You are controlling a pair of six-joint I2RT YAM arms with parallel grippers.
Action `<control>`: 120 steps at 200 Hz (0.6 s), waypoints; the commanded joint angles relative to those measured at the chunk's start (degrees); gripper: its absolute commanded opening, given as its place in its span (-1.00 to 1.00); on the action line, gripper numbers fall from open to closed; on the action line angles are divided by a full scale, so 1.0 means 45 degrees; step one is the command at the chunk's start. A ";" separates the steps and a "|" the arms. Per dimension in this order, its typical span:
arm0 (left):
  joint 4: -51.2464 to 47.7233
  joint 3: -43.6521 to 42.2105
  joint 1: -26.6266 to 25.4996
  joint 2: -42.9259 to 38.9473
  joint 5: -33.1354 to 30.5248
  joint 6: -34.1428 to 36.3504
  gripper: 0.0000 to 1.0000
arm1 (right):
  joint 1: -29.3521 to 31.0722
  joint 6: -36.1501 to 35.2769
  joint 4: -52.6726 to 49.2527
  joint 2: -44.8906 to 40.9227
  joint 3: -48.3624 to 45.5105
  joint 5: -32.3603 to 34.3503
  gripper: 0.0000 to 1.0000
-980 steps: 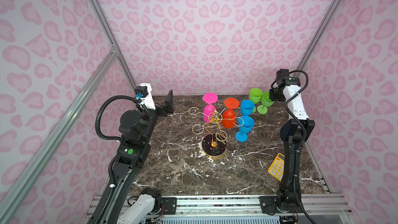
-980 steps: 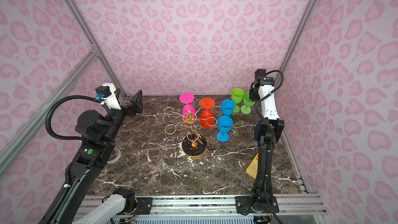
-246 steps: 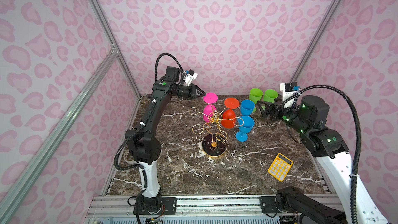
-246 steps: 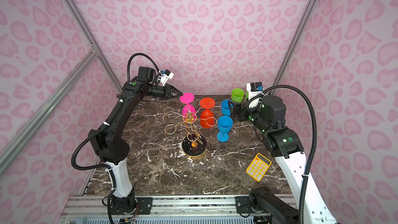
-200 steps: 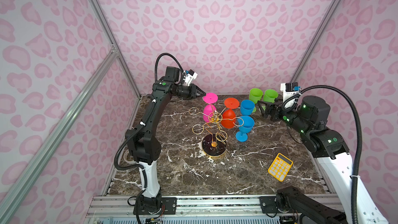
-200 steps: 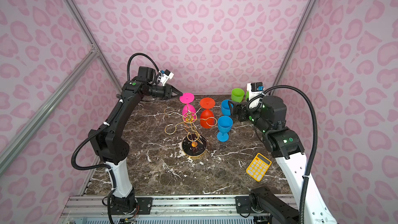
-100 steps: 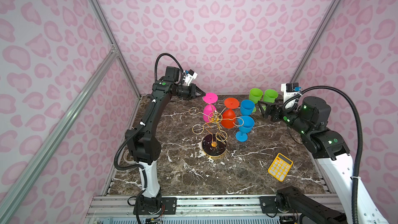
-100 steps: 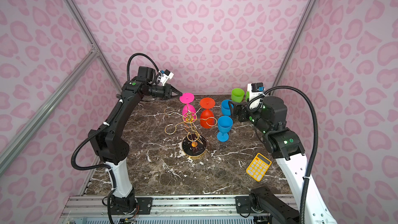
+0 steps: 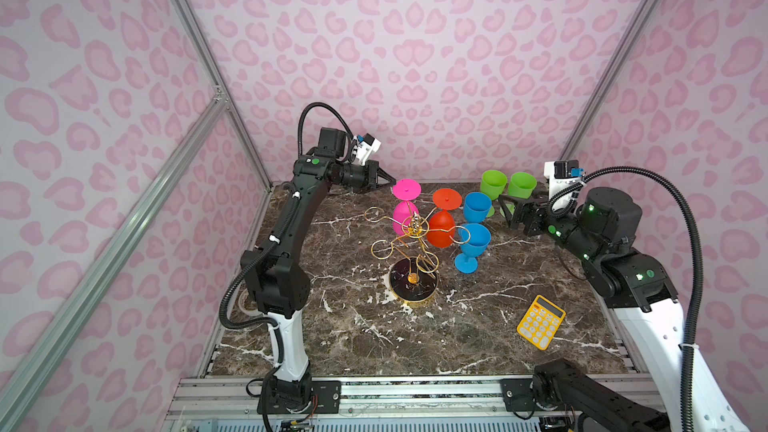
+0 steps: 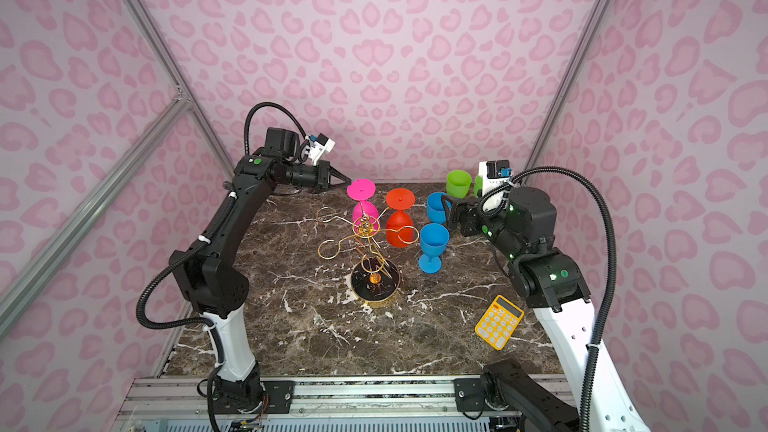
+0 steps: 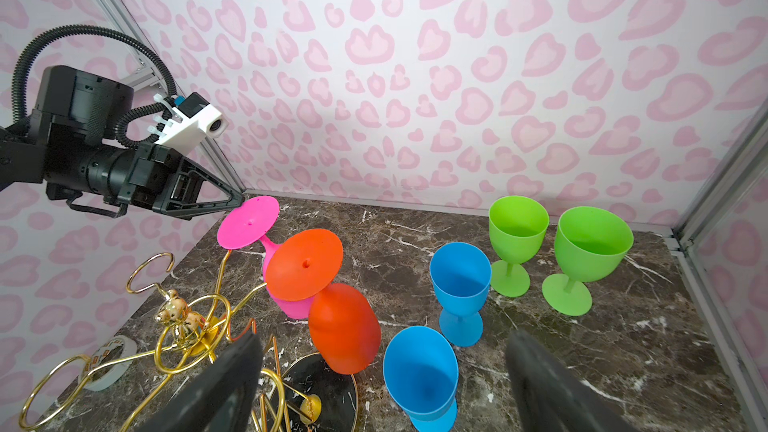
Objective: Take the wine glass off the wine glass rack
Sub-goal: 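Align the open left gripper around the magenta glass base on the rack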
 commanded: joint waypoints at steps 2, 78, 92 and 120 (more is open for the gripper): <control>0.0034 0.0141 0.0025 -0.0237 0.0333 -0.0068 -0.88 | 0.0009 0.0081 0.0185 0.0005 -0.0075 -0.0151 0.86; 0.0168 0.0141 0.0270 -0.0182 0.0765 -0.0451 -0.93 | 0.0004 0.0103 0.0234 0.0043 -0.0056 -0.0227 0.86; 0.0144 0.0141 0.0274 -0.0167 0.0864 -0.0504 -0.93 | 0.0004 0.0123 0.0277 0.0079 -0.0092 -0.0236 0.86; 0.0077 0.0122 0.0275 -0.0192 0.1142 -0.0481 -0.93 | 0.0005 0.0166 0.0361 0.0103 -0.0082 -0.0303 0.86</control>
